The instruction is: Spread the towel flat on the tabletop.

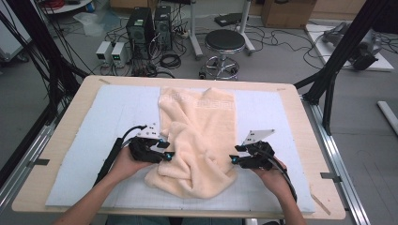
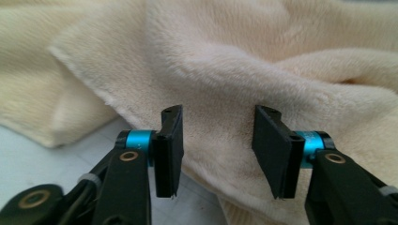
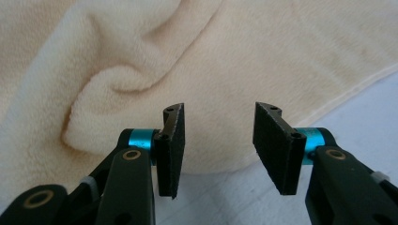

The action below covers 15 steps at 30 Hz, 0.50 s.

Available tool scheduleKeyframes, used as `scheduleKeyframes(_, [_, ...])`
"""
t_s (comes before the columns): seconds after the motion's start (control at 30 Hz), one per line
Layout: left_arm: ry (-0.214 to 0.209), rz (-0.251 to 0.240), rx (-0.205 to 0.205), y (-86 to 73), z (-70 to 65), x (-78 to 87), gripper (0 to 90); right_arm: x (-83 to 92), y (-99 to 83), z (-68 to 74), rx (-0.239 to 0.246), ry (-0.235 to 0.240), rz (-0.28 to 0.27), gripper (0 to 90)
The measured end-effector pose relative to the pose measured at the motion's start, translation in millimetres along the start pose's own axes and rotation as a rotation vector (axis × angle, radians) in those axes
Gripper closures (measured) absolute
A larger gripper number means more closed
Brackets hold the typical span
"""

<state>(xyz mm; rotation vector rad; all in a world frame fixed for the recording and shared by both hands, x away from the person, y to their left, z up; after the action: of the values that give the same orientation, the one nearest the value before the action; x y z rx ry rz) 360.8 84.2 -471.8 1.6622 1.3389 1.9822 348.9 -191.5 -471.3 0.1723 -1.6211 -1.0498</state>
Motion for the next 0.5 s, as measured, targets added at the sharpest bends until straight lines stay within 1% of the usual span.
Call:
scheduleKeyframes(0.03, [-0.003,0.019,0.001,-2.3,-0.5,-3.5,58.0,-3.1,-3.3,1.0,0.004,0.004,0.018,54.3])
scheduleKeyframes(0.07, [-0.021,0.022,0.001,-3.5,-2.5,-6.8,60.9,-6.5,-6.0,1.7,0.01,0.003,0.029,54.5])
scheduleKeyframes(0.1, [-0.028,0.031,-0.004,-4.7,-4.7,-8.6,65.1,-9.4,-8.5,2.9,0.011,0.008,0.04,55.0])
scheduleKeyframes(0.17, [-0.015,0.026,-0.023,-4.8,-8.2,-11.5,76.3,-15.3,-11.9,4.7,0.019,0.019,0.052,57.3])
scheduleKeyframes(0.2, [-0.013,0.031,-0.037,-5.3,-9.7,-11.7,82.8,-17.1,-12.3,4.6,0.017,0.025,0.046,59.4])
scheduleKeyframes(0.23, [-0.002,0.025,-0.035,-5.5,-10.8,-12.0,87.0,-18.0,-12.3,5.2,0.001,0.039,0.041,62.5])
scheduleKeyframes(0.27, [0.001,0.017,-0.018,-5.6,-11.0,-12.0,88.1,-18.2,-12.4,5.4,-0.003,0.051,0.04,64.0])
scheduleKeyframes(0.3, [0.001,0.016,-0.016,-5.9,-10.7,-11.8,88.5,-18.3,-12.2,5.6,-0.007,0.059,0.038,66.3])
scheduleKeyframes(0.33, [0.007,0.014,-0.023,-5.7,-10.5,-10.4,88.9,-18.5,-12.2,6.1,-0.01,0.064,0.037,68.9])
scheduleKeyframes(0.37, [0.018,0.007,-0.024,-4.9,-10.1,-8.3,89.1,-18.2,-12.3,7.0,-0.008,0.067,0.042,73.7])
scheduleKeyframes(0.4, [0.026,0.006,-0.024,-4.7,-9.8,-4.9,89.2,-18.5,-11.9,8.7,-0.002,0.076,0.043,75.9])
scheduleKeyframes(0.43, [0.04,-0.004,-0.027,-4.3,-8.8,-1.2,89.3,-18.3,-11.6,9.7,0.013,0.07,0.046,77.4])
scheduleKeyframes(0.5, [0.055,-0.025,-0.012,-5.3,-7.2,7.6,89.4,-17.8,-11.2,11.6,0.031,0.064,0.051,79.8])
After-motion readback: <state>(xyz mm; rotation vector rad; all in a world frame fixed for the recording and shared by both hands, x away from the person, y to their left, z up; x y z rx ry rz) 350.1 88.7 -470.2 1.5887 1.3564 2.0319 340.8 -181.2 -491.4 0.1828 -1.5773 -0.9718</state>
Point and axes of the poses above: each handheld gripper's, and its own axes: x roughly backward along the jaws, y roughly out of its top, z roughly to its left, the point moved 8 cm from there along -x, roughly forward along the jaws, and after that the axes turned 3 degrees about y, right-handed, at the moved point
